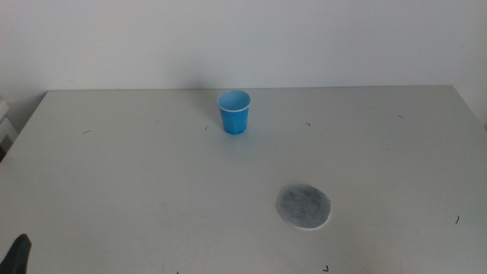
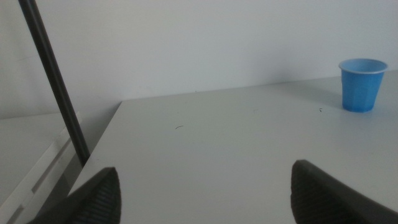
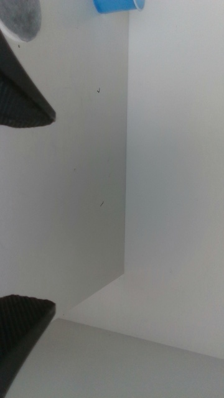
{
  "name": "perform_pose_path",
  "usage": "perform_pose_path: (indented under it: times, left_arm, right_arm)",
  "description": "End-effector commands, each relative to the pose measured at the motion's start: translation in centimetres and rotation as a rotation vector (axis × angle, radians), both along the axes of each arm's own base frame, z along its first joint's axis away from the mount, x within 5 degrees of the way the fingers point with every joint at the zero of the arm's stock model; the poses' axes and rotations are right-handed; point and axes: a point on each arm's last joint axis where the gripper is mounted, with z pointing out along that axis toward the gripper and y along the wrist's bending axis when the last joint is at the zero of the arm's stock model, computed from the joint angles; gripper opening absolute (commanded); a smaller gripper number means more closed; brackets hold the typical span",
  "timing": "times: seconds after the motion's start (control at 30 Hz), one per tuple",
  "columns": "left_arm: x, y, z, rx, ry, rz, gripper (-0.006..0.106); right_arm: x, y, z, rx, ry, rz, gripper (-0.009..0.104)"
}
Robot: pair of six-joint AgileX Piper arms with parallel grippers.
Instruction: Place an empty cup on a cup mat.
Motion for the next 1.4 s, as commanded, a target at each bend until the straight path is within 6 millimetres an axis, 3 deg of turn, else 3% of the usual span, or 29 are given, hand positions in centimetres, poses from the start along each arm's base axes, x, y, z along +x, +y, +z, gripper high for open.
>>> perform_pose_path:
  times: [0.0,0.17,0.4,0.67,0.97,1.2,1.37]
  left_arm:
    - [-0.1,0.0,1.0,0.013,-0.091,0.001,0.105]
    - [-0.1,0.0,0.9,0.009,-0.089,0.001,0.105]
    - [0.0,0.0,7.1,-0.057,-0.093,0.001,0.105]
    - [1.8,0.0,16.0,-0.064,0.031,0.004,0.105]
    - [6.6,-0.2,24.9,-0.106,0.162,-0.014,0.105]
    - [12.0,-0.2,28.7,-0.112,0.260,-0.019,0.105]
    - [16.5,-0.4,29.4,-0.129,0.374,-0.030,0.105]
  right_arm:
    - [-0.2,0.0,1.1,-0.023,-0.108,0.002,0.094]
    - [-0.2,0.0,1.1,-0.023,-0.108,0.002,0.094]
    - [-0.2,0.0,1.1,-0.023,-0.108,0.002,0.094]
    - [-0.2,0.0,1.1,-0.023,-0.108,0.002,0.094]
    - [-0.2,0.0,1.1,-0.023,-0.108,0.002,0.094]
    - [-0.2,0.0,1.1,-0.023,-0.108,0.002,0.094]
    - [-0.2,0.0,1.1,-0.023,-0.108,0.002,0.094]
